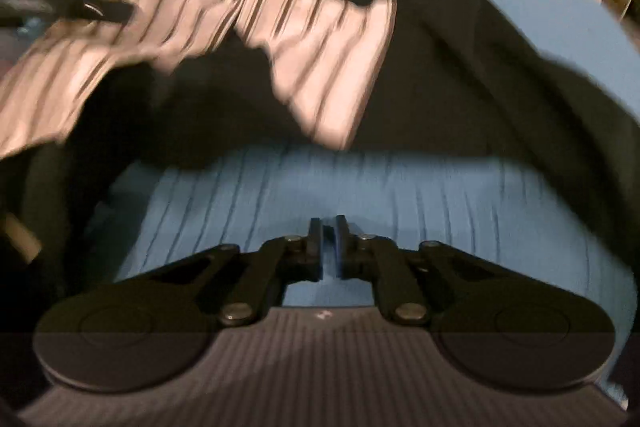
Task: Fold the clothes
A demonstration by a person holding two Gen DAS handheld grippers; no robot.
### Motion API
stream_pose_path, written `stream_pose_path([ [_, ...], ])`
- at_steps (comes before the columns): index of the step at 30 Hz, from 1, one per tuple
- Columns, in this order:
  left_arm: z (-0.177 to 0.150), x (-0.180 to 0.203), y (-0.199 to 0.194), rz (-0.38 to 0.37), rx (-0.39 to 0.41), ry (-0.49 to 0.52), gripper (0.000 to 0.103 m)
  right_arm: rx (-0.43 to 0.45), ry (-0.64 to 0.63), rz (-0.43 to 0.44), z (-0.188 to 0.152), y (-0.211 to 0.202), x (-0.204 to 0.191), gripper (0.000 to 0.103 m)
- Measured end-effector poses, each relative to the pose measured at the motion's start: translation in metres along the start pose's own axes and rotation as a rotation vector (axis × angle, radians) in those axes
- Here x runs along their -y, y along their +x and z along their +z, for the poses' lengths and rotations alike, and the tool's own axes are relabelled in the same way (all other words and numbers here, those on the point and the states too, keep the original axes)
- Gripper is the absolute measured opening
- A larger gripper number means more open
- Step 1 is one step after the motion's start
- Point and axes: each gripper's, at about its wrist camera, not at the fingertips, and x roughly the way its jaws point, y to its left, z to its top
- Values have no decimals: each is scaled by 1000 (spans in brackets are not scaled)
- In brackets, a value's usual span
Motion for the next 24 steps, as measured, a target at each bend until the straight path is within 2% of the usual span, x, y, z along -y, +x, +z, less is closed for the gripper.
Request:
stream_pose_path([
  [2, -12, 38, 4, -53, -39, 172, 76, 86, 23, -19, 8, -12, 4, 12],
  [3, -19, 65, 4, -71, -53, 302, 77, 108, 3, -7, 19, -9, -2, 18],
  [4, -23, 79, 5, -85, -64, 371, 88, 130, -16, 4, 30, -6, -8, 39],
  [5, -39, 108, 1, -116, -87, 502, 96, 153, -35, 16, 41, -3, -13, 52],
  [6, -47, 114, 0, -127, -86, 505, 96, 175, -54, 27, 52, 0, -19, 81],
  [7, -54, 120, -1, -137, -84, 507, 98, 197, -74, 39, 63, 2, -25, 98],
  [8, -55, 118, 0, -139, -81, 494, 98, 220, -93, 51, 74, 5, -30, 99],
  [11, -54, 94, -10, -201, -40, 310, 98, 287, -151, 85, 107, 14, -47, 100],
  [13, -50, 77, -12, -243, -20, 228, 98, 237, -266, 120, 128, 55, -81, 99],
  [15, -49, 64, -21, -283, 5, 137, 99, 150, -346, 75, 137, 97, -104, 99],
  [16, -48, 60, -26, -297, 19, 103, 99, 105, -383, 47, 141, 117, -114, 96],
  [17, -47, 55, -31, -315, 34, 65, 99, 87, -324, 34, 144, 126, -107, 84],
  [18, -47, 43, -38, -372, 66, -1, 99, 80, -232, 25, 146, 131, -96, 29],
  [20, -46, 26, -44, -450, 112, -88, 100, 79, -94, 22, 147, 134, -77, 20],
  [21, -47, 1, -58, -581, 207, -217, 100, 145, 24, 56, 143, 121, -57, 18],
  [22, -49, -12, -65, -660, 273, -289, 101, 235, 137, 74, 133, 99, -35, 18],
  [23, -50, -25, -71, -732, 334, -356, 102, 304, 203, 87, 121, 82, -19, 18],
  [24, -51, -29, -71, -749, 355, -381, 102, 365, 257, 99, 109, 65, -6, 18],
])
